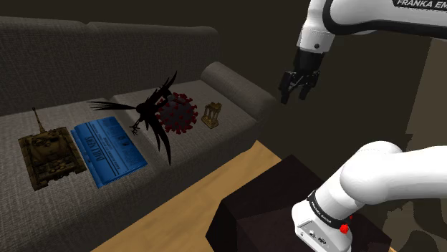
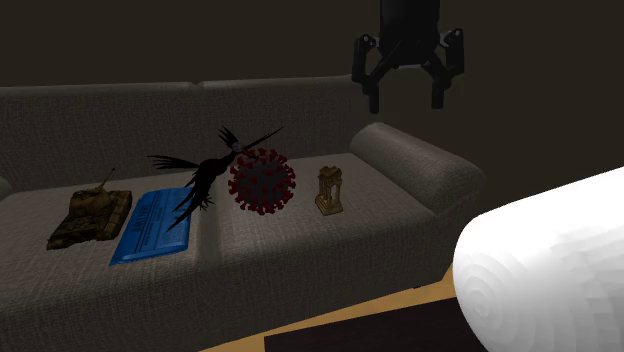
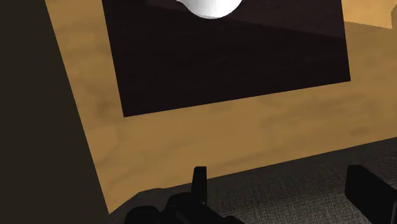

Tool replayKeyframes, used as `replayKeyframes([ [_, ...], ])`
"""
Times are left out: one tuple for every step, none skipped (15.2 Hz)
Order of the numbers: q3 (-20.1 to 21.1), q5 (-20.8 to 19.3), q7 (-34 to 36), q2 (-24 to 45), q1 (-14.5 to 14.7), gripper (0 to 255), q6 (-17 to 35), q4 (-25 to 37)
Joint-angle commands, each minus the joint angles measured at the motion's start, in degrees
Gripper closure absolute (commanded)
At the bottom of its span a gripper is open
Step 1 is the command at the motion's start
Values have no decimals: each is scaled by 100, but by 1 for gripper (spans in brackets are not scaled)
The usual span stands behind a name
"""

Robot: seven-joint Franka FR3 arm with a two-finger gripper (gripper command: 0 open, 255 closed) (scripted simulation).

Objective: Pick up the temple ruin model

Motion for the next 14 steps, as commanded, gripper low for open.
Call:
replayKeyframes([
  [0, 0, 0, 0, 0, 0, 0, 0],
  [-27, -28, -84, 178, 3, 0, 200, -2],
  [-53, -55, -168, 362, 6, 0, 397, 4],
  [-79, -80, -248, 552, 11, 0, 590, 19],
  [-102, -103, -329, 746, 15, 0, 780, 43],
  [-124, -124, -408, 945, 19, 0, 965, 75],
  [-145, -143, -486, 1148, 23, 0, 1146, 116],
  [-165, -160, -563, 1354, 29, 0, 1322, 166],
  [-183, -176, -639, 1563, 34, 0, 1492, 224],
  [-199, -190, -714, 1774, 40, 0, 1657, 290],
  [-215, -202, -788, 1988, 46, 0, 1815, 365],
  [-227, -212, -862, 2203, 52, 0, 1967, 447],
  [-239, -221, -935, 2419, 58, 0, 2113, 537],
  [-250, -229, -1007, 2637, 65, 0, 2251, 635],
])
